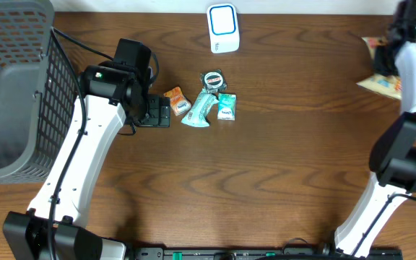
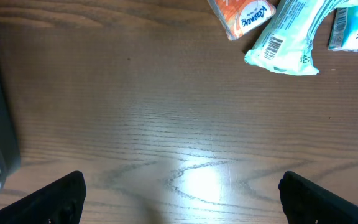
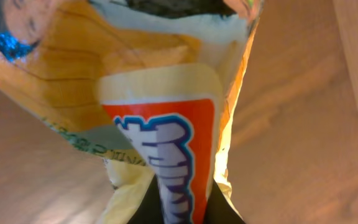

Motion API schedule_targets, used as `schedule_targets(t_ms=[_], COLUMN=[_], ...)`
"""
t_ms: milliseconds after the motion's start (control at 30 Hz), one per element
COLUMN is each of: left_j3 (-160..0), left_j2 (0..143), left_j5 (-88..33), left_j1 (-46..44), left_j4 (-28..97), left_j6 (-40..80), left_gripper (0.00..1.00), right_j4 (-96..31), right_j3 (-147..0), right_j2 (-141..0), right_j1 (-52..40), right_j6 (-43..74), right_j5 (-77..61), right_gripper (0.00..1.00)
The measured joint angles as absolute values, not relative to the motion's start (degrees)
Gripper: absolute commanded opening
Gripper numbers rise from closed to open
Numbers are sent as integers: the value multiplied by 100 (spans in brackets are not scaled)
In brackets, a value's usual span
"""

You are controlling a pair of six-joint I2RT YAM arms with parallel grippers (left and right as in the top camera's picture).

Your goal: Scan the item barcode

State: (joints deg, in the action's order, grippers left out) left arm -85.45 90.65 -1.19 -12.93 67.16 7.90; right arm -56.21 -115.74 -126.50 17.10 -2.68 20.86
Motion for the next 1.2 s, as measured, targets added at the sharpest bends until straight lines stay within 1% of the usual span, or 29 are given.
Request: schedule_targets(t_ms=[33, 67, 133, 200, 233, 267, 333, 367, 400, 433, 467, 533, 567, 633, 733, 833, 900, 967, 1033, 1200], left_j3=[-8545, -8545, -8545, -8545, -8545, -8545, -8545, -8545, -8545, -8545, -8545, -8545, -8545, -8545, -8545, -8545, -8545, -8545, -8545, -8545], left_j2=[9065, 9065, 9065, 9065, 9065, 9065, 9065, 9065, 9065, 9065, 9065, 9065, 9065, 9067, 9065, 9065, 9065, 9065, 9065, 9065], left_j5=[-119, -119, -119, -119, -117, -119, -119, -119, -117, -117, -119, -119, -119, -117, -119, -119, -119, -119, -117, -119], left_j1=[-1293, -1293, -1293, -1293, -1293, -1293, -1293, -1293, -1293, -1293, -1293, -1293, -1293, -1293, -1293, -1293, -1293, -1293, -1293, -1293], left_j4=[6713, 6713, 6716, 6716, 6713, 6716, 6716, 6716, 6713, 6713, 6716, 6713, 6713, 6713, 6713, 6716, 6716, 6716, 6709, 6716], left_j6=[790, 790, 790, 790, 790, 790, 790, 790, 790, 790, 790, 790, 790, 790, 790, 790, 790, 790, 790, 790], left_gripper=[98, 98, 98, 98, 98, 98, 98, 98, 98, 98, 98, 98, 98, 98, 98, 98, 98, 98, 98, 98], right_j4=[-5717, -5808, -5964, -6071, -6134, -6173, -6211, -6208, -6206, -6204, -6202, -6193, -6193, -6141, -5848, -5422, -4971, -4510, -4080, -3527], right_j3=[-11572, -11570, -11570, -11570, -11570, -11570, -11568, -11568, -11568, -11568, -11568, -11566, -11566, -11528, -11301, -10923, -10584, -10167, -9861, -9435], right_j2=[-12650, -12650, -12650, -12650, -12650, -12650, -12650, -12650, -12650, -12650, -12650, -12650, -12650, -12650, -12650, -12650, -12650, -12650, -12650, -12650], right_j1=[1817, 1953, 2193, 2379, 2464, 2519, 2552, 2530, 2512, 2482, 2451, 2346, 2290, 2189, 2141, 2174, 2198, 2228, 2255, 2425], right_j6=[-257, -226, -121, -1, 49, 84, 141, 150, 183, 213, 246, 246, 246, 252, 257, 255, 257, 257, 255, 257], right_j5=[2099, 2110, 2119, 2084, 1994, 1870, 1400, 980, 674, 390, 110, -412, -521, -526, -329, -200, -148, -119, -43, 178], right_gripper=[69, 80, 85, 85, 84, 79, 64, 52, 44, 40, 31, 26, 26, 23, 27, 27, 29, 32, 33, 31])
